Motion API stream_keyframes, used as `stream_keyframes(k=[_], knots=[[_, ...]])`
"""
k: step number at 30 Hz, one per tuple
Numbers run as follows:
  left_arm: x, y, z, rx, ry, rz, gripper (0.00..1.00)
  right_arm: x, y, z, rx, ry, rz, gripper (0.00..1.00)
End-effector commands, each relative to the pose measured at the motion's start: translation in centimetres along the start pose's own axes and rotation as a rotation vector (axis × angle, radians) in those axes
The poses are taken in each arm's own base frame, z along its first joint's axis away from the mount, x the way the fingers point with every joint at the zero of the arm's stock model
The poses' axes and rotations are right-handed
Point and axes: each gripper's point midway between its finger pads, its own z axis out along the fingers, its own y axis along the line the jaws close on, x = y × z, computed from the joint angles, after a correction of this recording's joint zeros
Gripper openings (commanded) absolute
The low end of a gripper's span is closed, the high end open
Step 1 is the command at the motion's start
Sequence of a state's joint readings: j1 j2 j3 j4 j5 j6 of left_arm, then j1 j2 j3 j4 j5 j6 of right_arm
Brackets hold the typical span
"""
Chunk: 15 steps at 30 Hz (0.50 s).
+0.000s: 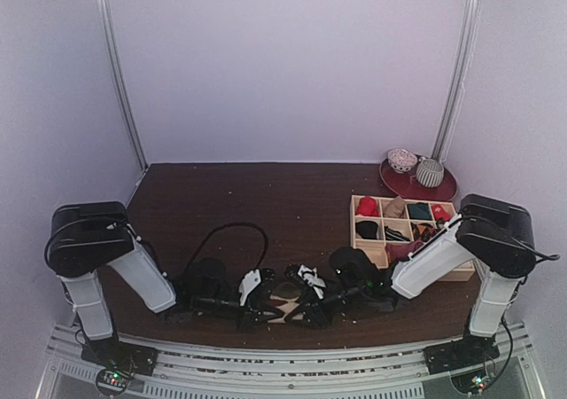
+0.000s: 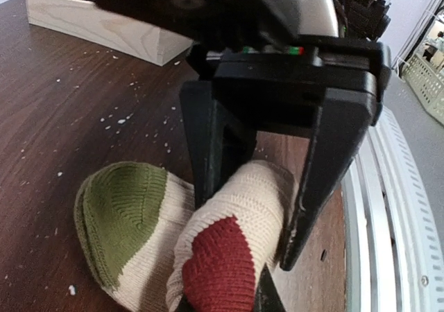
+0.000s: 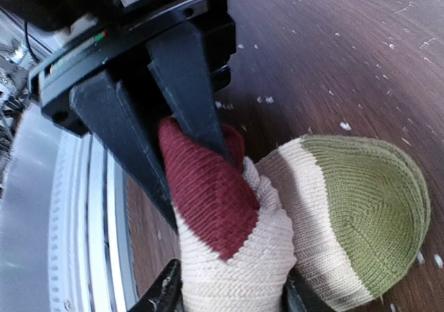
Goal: Roll the socks
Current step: Roll the sock at the center of the board.
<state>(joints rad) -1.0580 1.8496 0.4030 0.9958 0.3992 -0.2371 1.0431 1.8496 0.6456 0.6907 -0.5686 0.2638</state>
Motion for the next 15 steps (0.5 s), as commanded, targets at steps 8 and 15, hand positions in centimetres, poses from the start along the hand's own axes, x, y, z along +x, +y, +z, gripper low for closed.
stream_keyframes(k=[8,15], knots=[[13.7,-2.5,-2.1,0.084,0.497,-0.486,0.00,-1.7,0.7,-6.3,0.386,-0.039,-0.585,0.69],[14.1,-2.6,-2.2,0.086,0.528,-0.506,0.00,1.4,1.4,-2.6,0.374,0.162,-0.747,0.70]])
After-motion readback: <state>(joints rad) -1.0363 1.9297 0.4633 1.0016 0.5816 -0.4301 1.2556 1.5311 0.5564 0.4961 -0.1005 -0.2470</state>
